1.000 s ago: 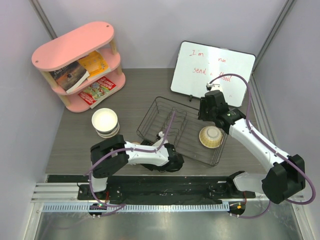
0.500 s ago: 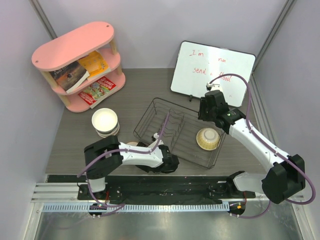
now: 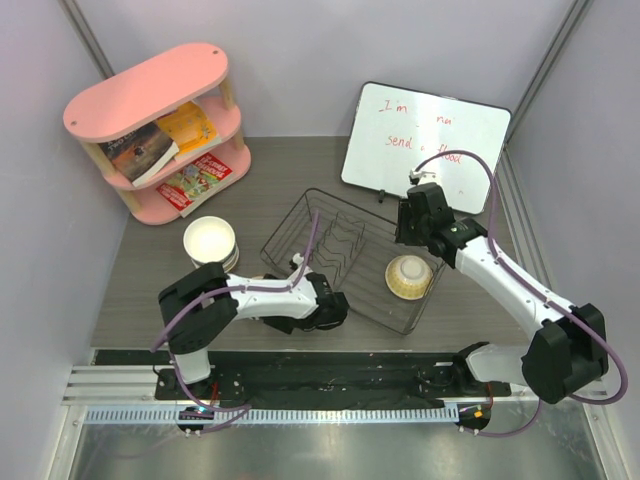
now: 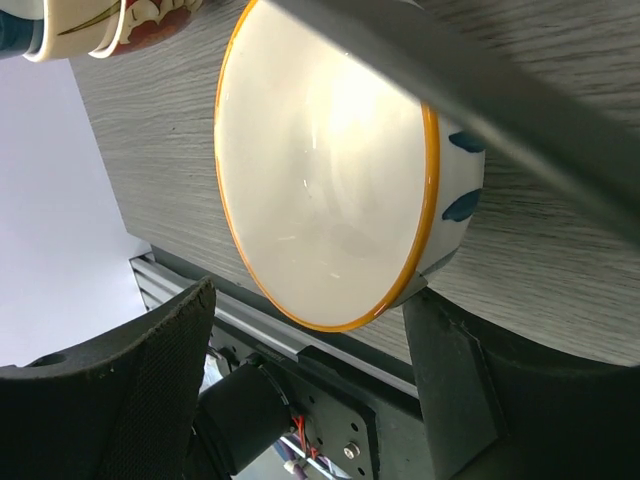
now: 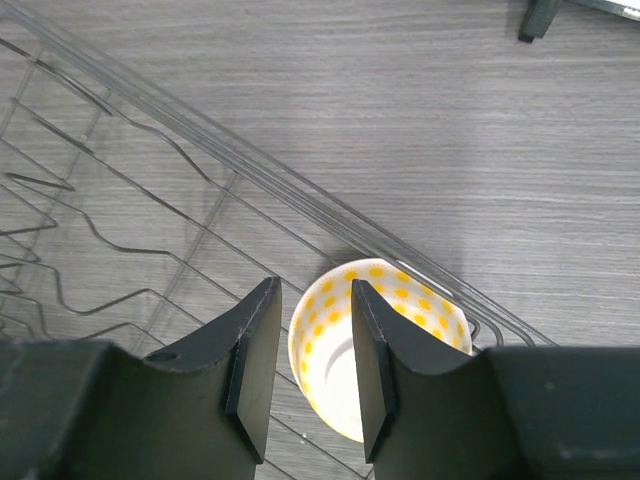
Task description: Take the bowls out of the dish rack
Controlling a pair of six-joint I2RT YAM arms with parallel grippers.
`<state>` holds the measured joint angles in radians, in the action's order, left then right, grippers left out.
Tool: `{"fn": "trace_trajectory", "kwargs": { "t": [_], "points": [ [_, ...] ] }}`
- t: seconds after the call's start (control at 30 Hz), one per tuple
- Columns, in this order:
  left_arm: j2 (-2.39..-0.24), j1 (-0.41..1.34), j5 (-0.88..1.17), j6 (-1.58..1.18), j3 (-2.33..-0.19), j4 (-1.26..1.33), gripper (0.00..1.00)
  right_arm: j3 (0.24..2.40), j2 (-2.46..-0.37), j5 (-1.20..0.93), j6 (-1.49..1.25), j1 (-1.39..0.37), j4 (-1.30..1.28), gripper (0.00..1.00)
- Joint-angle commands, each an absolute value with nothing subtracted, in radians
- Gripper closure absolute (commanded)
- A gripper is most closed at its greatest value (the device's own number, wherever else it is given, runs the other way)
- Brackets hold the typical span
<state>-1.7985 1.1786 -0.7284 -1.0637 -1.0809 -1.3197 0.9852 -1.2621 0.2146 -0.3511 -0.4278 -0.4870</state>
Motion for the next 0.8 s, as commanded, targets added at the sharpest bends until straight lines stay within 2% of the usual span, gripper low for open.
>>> {"fn": "trace_trajectory", "kwargs": {
  "t": [0.0, 0.17, 0.3, 0.67, 0.77],
  "points": [
    [-1.755, 1.143, -0.750, -1.060, -1.098, -1.417, 0.25, 0.973, -1.285, 0.221, -0.328, -0.423, -0.492, 0.60],
    [-1.749, 1.114, -0.735, -1.055, -1.069, -1.393, 0.25, 0.956, -1.273, 0.216, -0.330, -0.423, -0.495, 0.60],
    [-1.694, 1.115, -0.719, -1.054, -1.080, -1.402, 0.28, 0.963, -1.259, 0.222, -0.322, -0.423, -0.511, 0.60],
    [-1.537, 1.173, -0.701, -1.009, -1.255, -1.461, 0.28, 0.965, -1.247, 0.216, -0.348, -0.425, -0.531, 0.58],
    [-1.494, 1.172, -0.689, -0.925, -1.295, -1.408, 0.28, 0.962, -1.232, 0.224, -0.367, -0.423, -0.532, 0.53]
  ]
}}
